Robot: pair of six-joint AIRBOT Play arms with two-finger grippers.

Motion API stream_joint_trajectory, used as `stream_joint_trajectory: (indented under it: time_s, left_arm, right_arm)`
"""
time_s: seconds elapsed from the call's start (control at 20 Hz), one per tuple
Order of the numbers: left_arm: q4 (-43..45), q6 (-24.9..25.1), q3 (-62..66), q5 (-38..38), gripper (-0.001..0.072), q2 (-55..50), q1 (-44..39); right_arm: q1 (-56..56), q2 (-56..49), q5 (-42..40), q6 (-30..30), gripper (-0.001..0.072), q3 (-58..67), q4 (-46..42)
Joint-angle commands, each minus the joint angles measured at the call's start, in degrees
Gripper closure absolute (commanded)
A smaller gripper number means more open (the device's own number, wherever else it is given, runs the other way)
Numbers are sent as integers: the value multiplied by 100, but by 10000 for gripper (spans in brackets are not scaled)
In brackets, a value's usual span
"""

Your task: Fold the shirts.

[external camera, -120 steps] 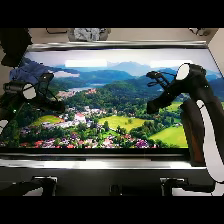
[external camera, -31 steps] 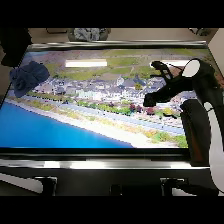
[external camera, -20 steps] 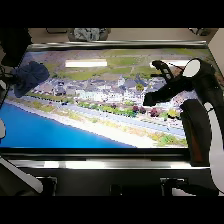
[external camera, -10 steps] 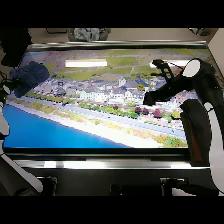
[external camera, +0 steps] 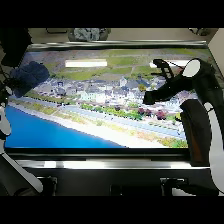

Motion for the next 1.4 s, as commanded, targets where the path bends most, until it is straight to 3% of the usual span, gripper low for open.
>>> stream_joint_trajectory:
  time_s: [0.0, 0.3, 0.35, 0.4, 0.45, 0.55, 0.6, 0.85, 0.95, 1.2, 1.25, 1.35]
  left_arm:
    - [-2, 177, 15, -295, 681, 9, -4]
    - [254, 302, 61, -1438, 679, 13, 98]
    - [256, 306, 59, -1394, 580, 13, 103]
    - [256, 328, 59, -1270, 347, 13, 103]
    - [256, 321, 59, -1110, 196, 11, 103]
    - [254, 321, 59, -1036, 148, 9, 103]
    - [256, 319, 59, -1058, 86, 9, 103]
    - [251, 164, 59, -2159, 83, 13, 184]
    - [249, -11, 59, -2308, 38, 13, 243]
    - [229, -68, 59, -2426, 47, 13, 256]
    - [229, -68, 59, -2430, 100, 13, 245]
    - [-31, -50, 59, -2570, 557, 22, 221]
  right_arm:
    - [4, 2, 0, 11, 46, 0, 9]
    - [4, 2, -13, 7, 47, 0, 7]
    - [4, 2, -31, 7, 47, 0, 7]
    - [2, 2, -42, 7, 47, 0, 7]
    - [4, 2, -46, 7, 47, 0, 7]
    - [4, 2, -39, 7, 47, 0, 9]
    - [4, 4, -28, 7, 47, 0, 11]
    - [4, 4, -22, 9, 47, 0, 28]
    - [4, 4, -20, 11, 47, 0, 50]
    - [4, 4, -28, 9, 47, 0, 59]
    - [4, 2, -31, 9, 47, 0, 59]
    - [2, 4, -48, 9, 47, 0, 59]
